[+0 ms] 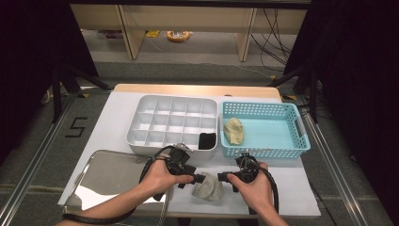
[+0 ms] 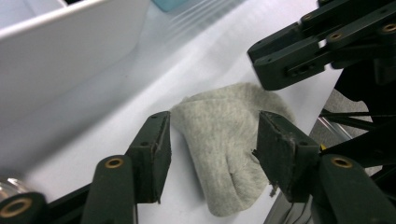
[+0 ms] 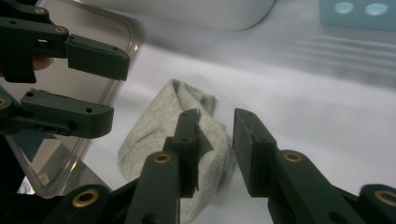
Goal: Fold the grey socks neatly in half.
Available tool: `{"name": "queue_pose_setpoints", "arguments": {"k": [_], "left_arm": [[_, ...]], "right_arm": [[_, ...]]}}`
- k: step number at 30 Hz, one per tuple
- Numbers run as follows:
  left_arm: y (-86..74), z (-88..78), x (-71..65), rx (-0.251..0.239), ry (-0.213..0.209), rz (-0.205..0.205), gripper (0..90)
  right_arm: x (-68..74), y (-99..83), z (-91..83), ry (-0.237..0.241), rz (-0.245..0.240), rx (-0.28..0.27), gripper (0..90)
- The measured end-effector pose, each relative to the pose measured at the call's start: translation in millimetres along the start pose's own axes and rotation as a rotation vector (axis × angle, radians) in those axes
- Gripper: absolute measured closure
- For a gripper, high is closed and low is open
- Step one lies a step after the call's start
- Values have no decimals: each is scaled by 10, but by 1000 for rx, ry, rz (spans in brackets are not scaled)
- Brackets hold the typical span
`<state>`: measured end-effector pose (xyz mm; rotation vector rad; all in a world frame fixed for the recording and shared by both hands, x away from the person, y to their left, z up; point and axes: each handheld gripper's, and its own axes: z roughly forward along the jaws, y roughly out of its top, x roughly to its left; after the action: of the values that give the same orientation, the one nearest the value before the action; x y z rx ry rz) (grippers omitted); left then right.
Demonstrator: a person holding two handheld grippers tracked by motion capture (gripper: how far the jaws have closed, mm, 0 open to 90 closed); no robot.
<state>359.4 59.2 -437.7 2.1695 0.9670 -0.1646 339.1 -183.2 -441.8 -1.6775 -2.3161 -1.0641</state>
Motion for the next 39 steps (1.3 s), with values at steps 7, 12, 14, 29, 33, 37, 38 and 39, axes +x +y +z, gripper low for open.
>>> {"name": "queue_pose_setpoints", "arguments": {"k": [7, 12, 14, 29, 33, 37, 38, 39], "left_arm": [[-22, -28, 76, -11, 5, -17, 423], [-18, -55, 108, -18, 10, -39, 432], [-20, -50, 126, -24, 2, -41, 438], [-61, 62, 220, 16, 1, -93, 472], [-80, 108, 229, 26, 1, -112, 475], [-91, 143, 214, 32, -29, -148, 473], [-97, 160, 222, 37, -36, -141, 473], [-103, 164, 233, 70, -31, -120, 474]], "right_arm": [[89, 69, -104, -37, 9, -44, 725], [80, 98, -126, 22, -3, -25, 747], [105, 96, -114, 33, -4, -18, 771], [229, 78, -90, 15, -45, -4, 876], [334, 49, -36, 35, -27, 43, 886], [290, -39, 128, 24, -38, 119, 883], [283, -62, 159, 9, -31, 136, 883], [262, -78, 189, 20, -28, 153, 883]]}}
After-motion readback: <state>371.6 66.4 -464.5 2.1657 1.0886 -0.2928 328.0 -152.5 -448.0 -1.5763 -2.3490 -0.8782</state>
